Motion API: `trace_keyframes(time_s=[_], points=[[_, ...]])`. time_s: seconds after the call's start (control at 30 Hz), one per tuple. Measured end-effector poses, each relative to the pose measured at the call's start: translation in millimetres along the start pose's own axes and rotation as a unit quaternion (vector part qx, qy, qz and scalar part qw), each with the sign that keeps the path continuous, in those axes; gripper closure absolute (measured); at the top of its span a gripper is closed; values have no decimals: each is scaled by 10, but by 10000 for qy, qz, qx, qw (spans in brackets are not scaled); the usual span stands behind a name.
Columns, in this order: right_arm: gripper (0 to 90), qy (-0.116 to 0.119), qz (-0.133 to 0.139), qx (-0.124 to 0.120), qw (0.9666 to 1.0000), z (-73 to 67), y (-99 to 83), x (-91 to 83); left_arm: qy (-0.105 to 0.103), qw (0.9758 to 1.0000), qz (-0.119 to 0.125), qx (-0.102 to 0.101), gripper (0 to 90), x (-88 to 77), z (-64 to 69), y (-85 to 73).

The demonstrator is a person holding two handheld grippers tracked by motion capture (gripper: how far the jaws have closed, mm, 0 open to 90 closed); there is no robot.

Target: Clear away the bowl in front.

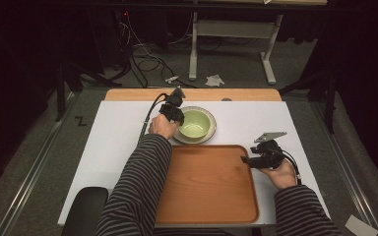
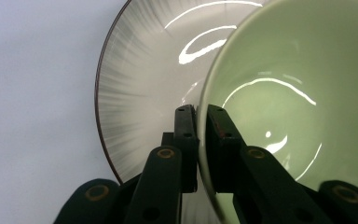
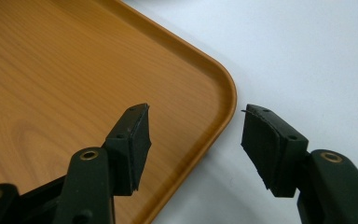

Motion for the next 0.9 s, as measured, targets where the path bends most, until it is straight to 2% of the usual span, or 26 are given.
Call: trace_keyframes(time_s=[0.03, 0.17, 0.53, 0.9], points=[[433, -4, 5, -16, 10000, 3, 1, -1, -89, 9999, 45, -38, 846, -11, 16, 13], [433, -5, 5, -27, 10000, 7, 1, -1, -137, 9999, 78, -28, 848, -23, 26, 21], [433, -2, 25, -36, 10000, 9, 5, -2, -122, 9997, 169, 116, 847, -69, 47, 26], [433, 0, 3, -26, 10000, 5, 1, 3, -224, 9994, 191, 196, 852, -127, 62, 22]])
Point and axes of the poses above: each handheld gripper's, and its own axes: x roughly forward along the jaws, y roughly out of its top, z roughly to its right, the point moved 9 cm from there along x, roughly forward along the jaws, and after that the axes turned 6 degrees about -x, right-handed, at the moved point
